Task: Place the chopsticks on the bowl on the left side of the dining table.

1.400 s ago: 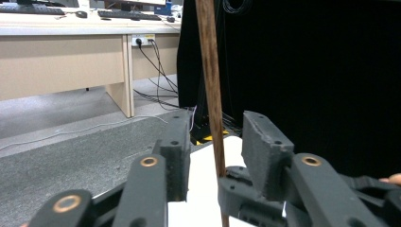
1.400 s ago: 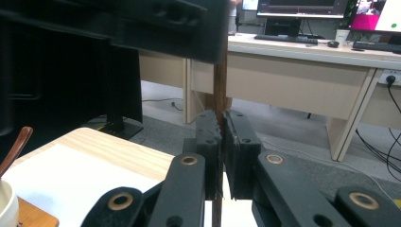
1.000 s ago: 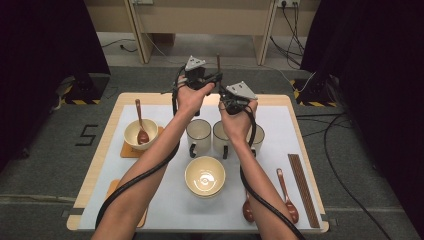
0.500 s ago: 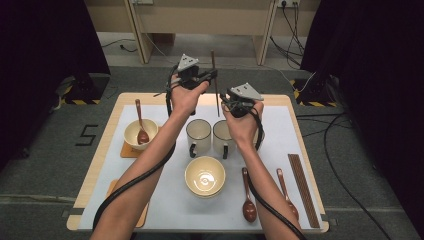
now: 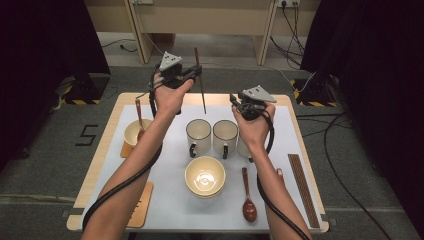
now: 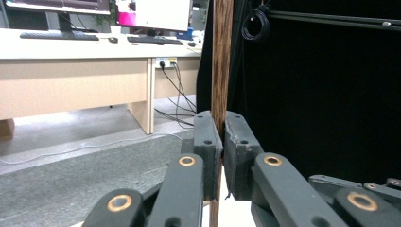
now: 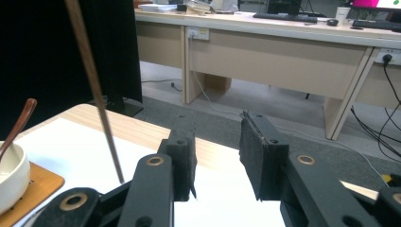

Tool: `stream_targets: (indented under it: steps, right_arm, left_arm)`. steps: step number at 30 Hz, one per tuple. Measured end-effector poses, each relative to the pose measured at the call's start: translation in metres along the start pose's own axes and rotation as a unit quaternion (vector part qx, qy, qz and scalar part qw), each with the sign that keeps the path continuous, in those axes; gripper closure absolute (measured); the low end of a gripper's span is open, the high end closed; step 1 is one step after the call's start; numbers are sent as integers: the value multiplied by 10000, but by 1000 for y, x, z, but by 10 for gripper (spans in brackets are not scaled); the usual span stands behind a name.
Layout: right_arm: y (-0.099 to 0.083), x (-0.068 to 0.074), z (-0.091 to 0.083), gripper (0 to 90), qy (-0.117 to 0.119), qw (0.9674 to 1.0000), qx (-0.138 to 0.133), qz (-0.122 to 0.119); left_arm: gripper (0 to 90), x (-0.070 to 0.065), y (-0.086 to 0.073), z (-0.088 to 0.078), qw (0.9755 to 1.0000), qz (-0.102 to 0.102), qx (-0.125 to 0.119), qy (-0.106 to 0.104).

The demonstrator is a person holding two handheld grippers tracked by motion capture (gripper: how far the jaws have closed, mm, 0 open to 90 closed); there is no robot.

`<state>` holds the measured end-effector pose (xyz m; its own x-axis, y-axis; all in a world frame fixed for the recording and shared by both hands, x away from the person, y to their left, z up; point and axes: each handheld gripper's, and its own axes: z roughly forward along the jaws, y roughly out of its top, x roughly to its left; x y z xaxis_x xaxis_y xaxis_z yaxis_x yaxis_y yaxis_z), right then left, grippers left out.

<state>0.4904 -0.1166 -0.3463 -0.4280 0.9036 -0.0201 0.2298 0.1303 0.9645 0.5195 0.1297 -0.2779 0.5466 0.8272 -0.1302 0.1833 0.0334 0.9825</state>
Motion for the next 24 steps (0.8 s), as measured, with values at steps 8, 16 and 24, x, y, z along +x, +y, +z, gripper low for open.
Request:
stream_targets:
  steps: [8, 16, 24]
  right_arm:
    - [-6, -8, -7, 665, -84, 9999, 93, 4]
    - [-12, -15, -14, 658, -139, 9997, 180, 28]
    - [-18, -25, -22, 656, -239, 9994, 222, 101]
  left_arm:
    - [839, 6, 6, -14, 9998, 123, -38, 123]
    - [840, 14, 7, -26, 9995, 148, -15, 277]
    - [840, 20, 8, -37, 9991, 197, 4, 387]
